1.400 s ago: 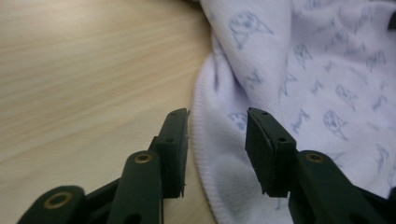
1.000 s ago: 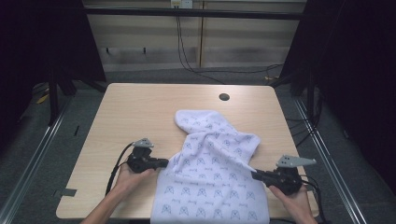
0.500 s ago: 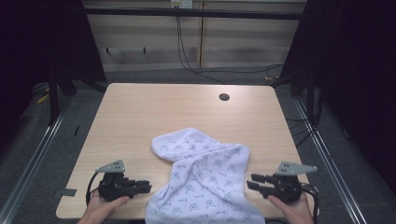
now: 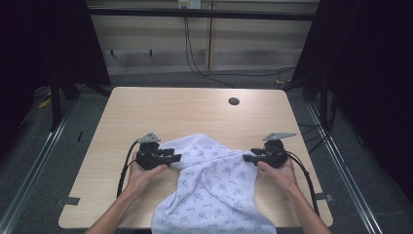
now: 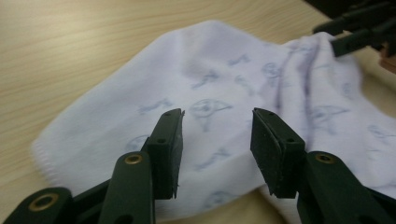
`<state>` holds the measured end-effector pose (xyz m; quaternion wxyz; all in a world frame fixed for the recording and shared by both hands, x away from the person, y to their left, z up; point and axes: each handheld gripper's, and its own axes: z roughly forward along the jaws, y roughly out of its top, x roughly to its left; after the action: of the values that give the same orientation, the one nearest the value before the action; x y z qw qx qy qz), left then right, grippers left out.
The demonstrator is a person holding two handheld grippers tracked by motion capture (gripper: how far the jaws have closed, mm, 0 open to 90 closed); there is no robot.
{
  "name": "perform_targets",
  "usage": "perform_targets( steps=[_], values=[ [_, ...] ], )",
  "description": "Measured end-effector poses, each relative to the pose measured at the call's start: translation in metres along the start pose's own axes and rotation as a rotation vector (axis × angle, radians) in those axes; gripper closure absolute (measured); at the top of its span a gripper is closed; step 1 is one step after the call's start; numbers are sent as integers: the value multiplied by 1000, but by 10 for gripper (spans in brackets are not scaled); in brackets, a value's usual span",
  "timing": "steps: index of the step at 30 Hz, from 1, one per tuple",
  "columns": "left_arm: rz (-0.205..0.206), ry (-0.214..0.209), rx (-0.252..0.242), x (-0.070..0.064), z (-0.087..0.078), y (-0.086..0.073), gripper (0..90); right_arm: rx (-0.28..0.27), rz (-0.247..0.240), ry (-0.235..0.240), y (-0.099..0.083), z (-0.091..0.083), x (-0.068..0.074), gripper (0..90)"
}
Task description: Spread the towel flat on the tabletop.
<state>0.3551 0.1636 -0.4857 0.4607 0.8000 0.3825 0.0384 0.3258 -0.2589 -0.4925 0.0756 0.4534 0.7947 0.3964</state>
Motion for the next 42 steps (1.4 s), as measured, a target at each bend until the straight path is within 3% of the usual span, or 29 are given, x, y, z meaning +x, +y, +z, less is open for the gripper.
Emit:
perform_targets(
  steps=[2, 4, 6, 9, 11, 13, 15, 18, 19, 20, 23, 25, 28, 30, 31, 34, 36, 38, 40, 42],
  values=[
    [-32, 48, -17, 13, -3, -2, 517, -13, -42, 20, -5, -2, 6, 749],
    [-65, 77, -19, 29, -6, -2, 474, -57, -53, 20, -4, -10, 11, 799],
    [-80, 136, -21, 40, -5, -3, 469, -121, -77, 36, -1, -24, 18, 809],
    [-98, 153, -4, 50, -3, -6, 435, -171, -95, 64, 1, -37, 31, 809],
    [-82, 136, 16, 49, 2, -8, 428, -171, -117, 86, 1, -40, 39, 807],
    [-58, 150, 29, 45, 4, -8, 434, -160, -131, 93, -1, -39, 45, 803],
    [-53, 128, 33, 44, 6, -8, 500, -153, -131, 103, -3, -36, 47, 795],
    [-19, 85, 54, 42, 7, -9, 809, -133, -119, 98, -5, -33, 46, 793],
    [0, 78, 54, 39, 7, -8, 851, -128, -115, 93, -5, -33, 45, 793],
    [-2, 59, 36, 36, 4, -6, 858, -127, -110, 87, -5, -33, 44, 794],
    [-38, -30, -92, 27, -16, 7, 862, -135, -88, 71, -3, -36, 37, 799],
    [9, -71, -182, 9, -36, 21, 862, -152, -84, 62, -1, -39, 36, 800],
    [78, -175, -245, -23, -53, 31, 861, -186, -89, 67, 4, -47, 39, 800],
    [158, -256, -208, -50, -56, 29, 860, -206, -115, 93, 7, -54, 49, 800],
    [208, -262, -173, -65, -55, 23, 859, -213, -128, 120, 7, -57, 57, 799],
    [290, -324, -42, -95, -47, -3, 855, -193, -176, 214, -3, -63, 84, 798],
    [304, -347, 35, -102, -40, -21, 851, -130, -191, 300, -22, -59, 103, 795],
    [321, -339, 130, -104, -32, -39, 845, -61, -200, 335, -41, -52, 115, 790],
    [349, -308, 203, -103, -27, -49, 837, 29, -203, 343, -61, -43, 124, 753],
    [330, -304, 226, -99, -23, -55, 827, 68, -214, 340, -66, -41, 127, 676]
  ],
)
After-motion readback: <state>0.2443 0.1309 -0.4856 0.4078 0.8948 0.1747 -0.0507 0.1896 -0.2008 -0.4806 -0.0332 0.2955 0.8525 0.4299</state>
